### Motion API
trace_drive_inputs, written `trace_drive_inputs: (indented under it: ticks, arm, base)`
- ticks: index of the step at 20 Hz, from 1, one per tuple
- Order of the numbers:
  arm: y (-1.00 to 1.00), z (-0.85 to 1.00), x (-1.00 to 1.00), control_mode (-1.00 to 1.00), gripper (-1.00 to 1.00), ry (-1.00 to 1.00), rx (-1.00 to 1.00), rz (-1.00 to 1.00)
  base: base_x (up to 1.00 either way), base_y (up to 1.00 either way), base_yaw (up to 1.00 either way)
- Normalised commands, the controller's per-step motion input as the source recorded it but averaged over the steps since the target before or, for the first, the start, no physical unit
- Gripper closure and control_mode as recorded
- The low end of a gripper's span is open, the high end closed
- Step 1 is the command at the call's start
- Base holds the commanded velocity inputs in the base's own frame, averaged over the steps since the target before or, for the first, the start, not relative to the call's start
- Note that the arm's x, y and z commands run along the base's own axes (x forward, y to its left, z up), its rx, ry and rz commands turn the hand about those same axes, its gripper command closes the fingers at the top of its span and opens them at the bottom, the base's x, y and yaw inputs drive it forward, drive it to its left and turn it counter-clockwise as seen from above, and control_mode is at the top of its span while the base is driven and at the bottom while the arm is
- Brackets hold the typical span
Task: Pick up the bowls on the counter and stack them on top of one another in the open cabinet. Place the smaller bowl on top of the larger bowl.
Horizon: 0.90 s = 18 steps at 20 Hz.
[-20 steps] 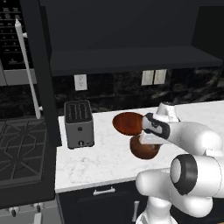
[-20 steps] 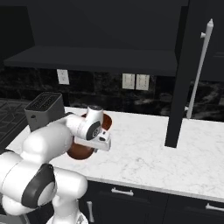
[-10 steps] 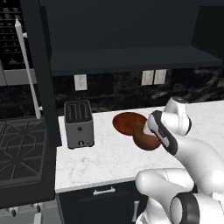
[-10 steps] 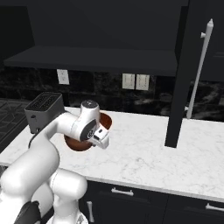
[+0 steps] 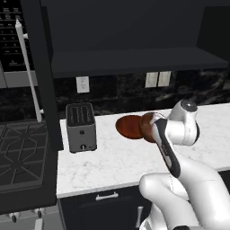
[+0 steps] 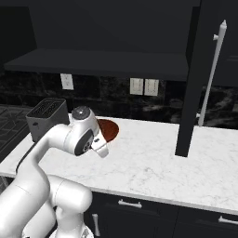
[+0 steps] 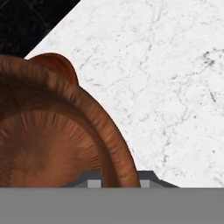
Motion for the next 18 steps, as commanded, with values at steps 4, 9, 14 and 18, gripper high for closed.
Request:
trace_drive_inputs:
  ticks: [4, 9, 14, 18]
  arm:
    - [0.0, 0.12, 0.09, -1.0, 1.0, -0.1, 0.1, -0.41]
    - [0.0, 0.14, 0.01, -1.0, 1.0, -0.07, 0.23, -0.2]
    - [0.0, 0.25, 0.06, -1.0, 1.0, -0.04, 0.07, -0.02]
    - [0.0, 0.05, 0.36, -1.0, 1.0, 0.11, 0.0, 0.0]
  base:
    - [0.0, 0.0, 0.0]
    - [0.0, 0.0, 0.0]
    - [0.0, 0.0, 0.0]
    - [0.0, 0.0, 0.0]
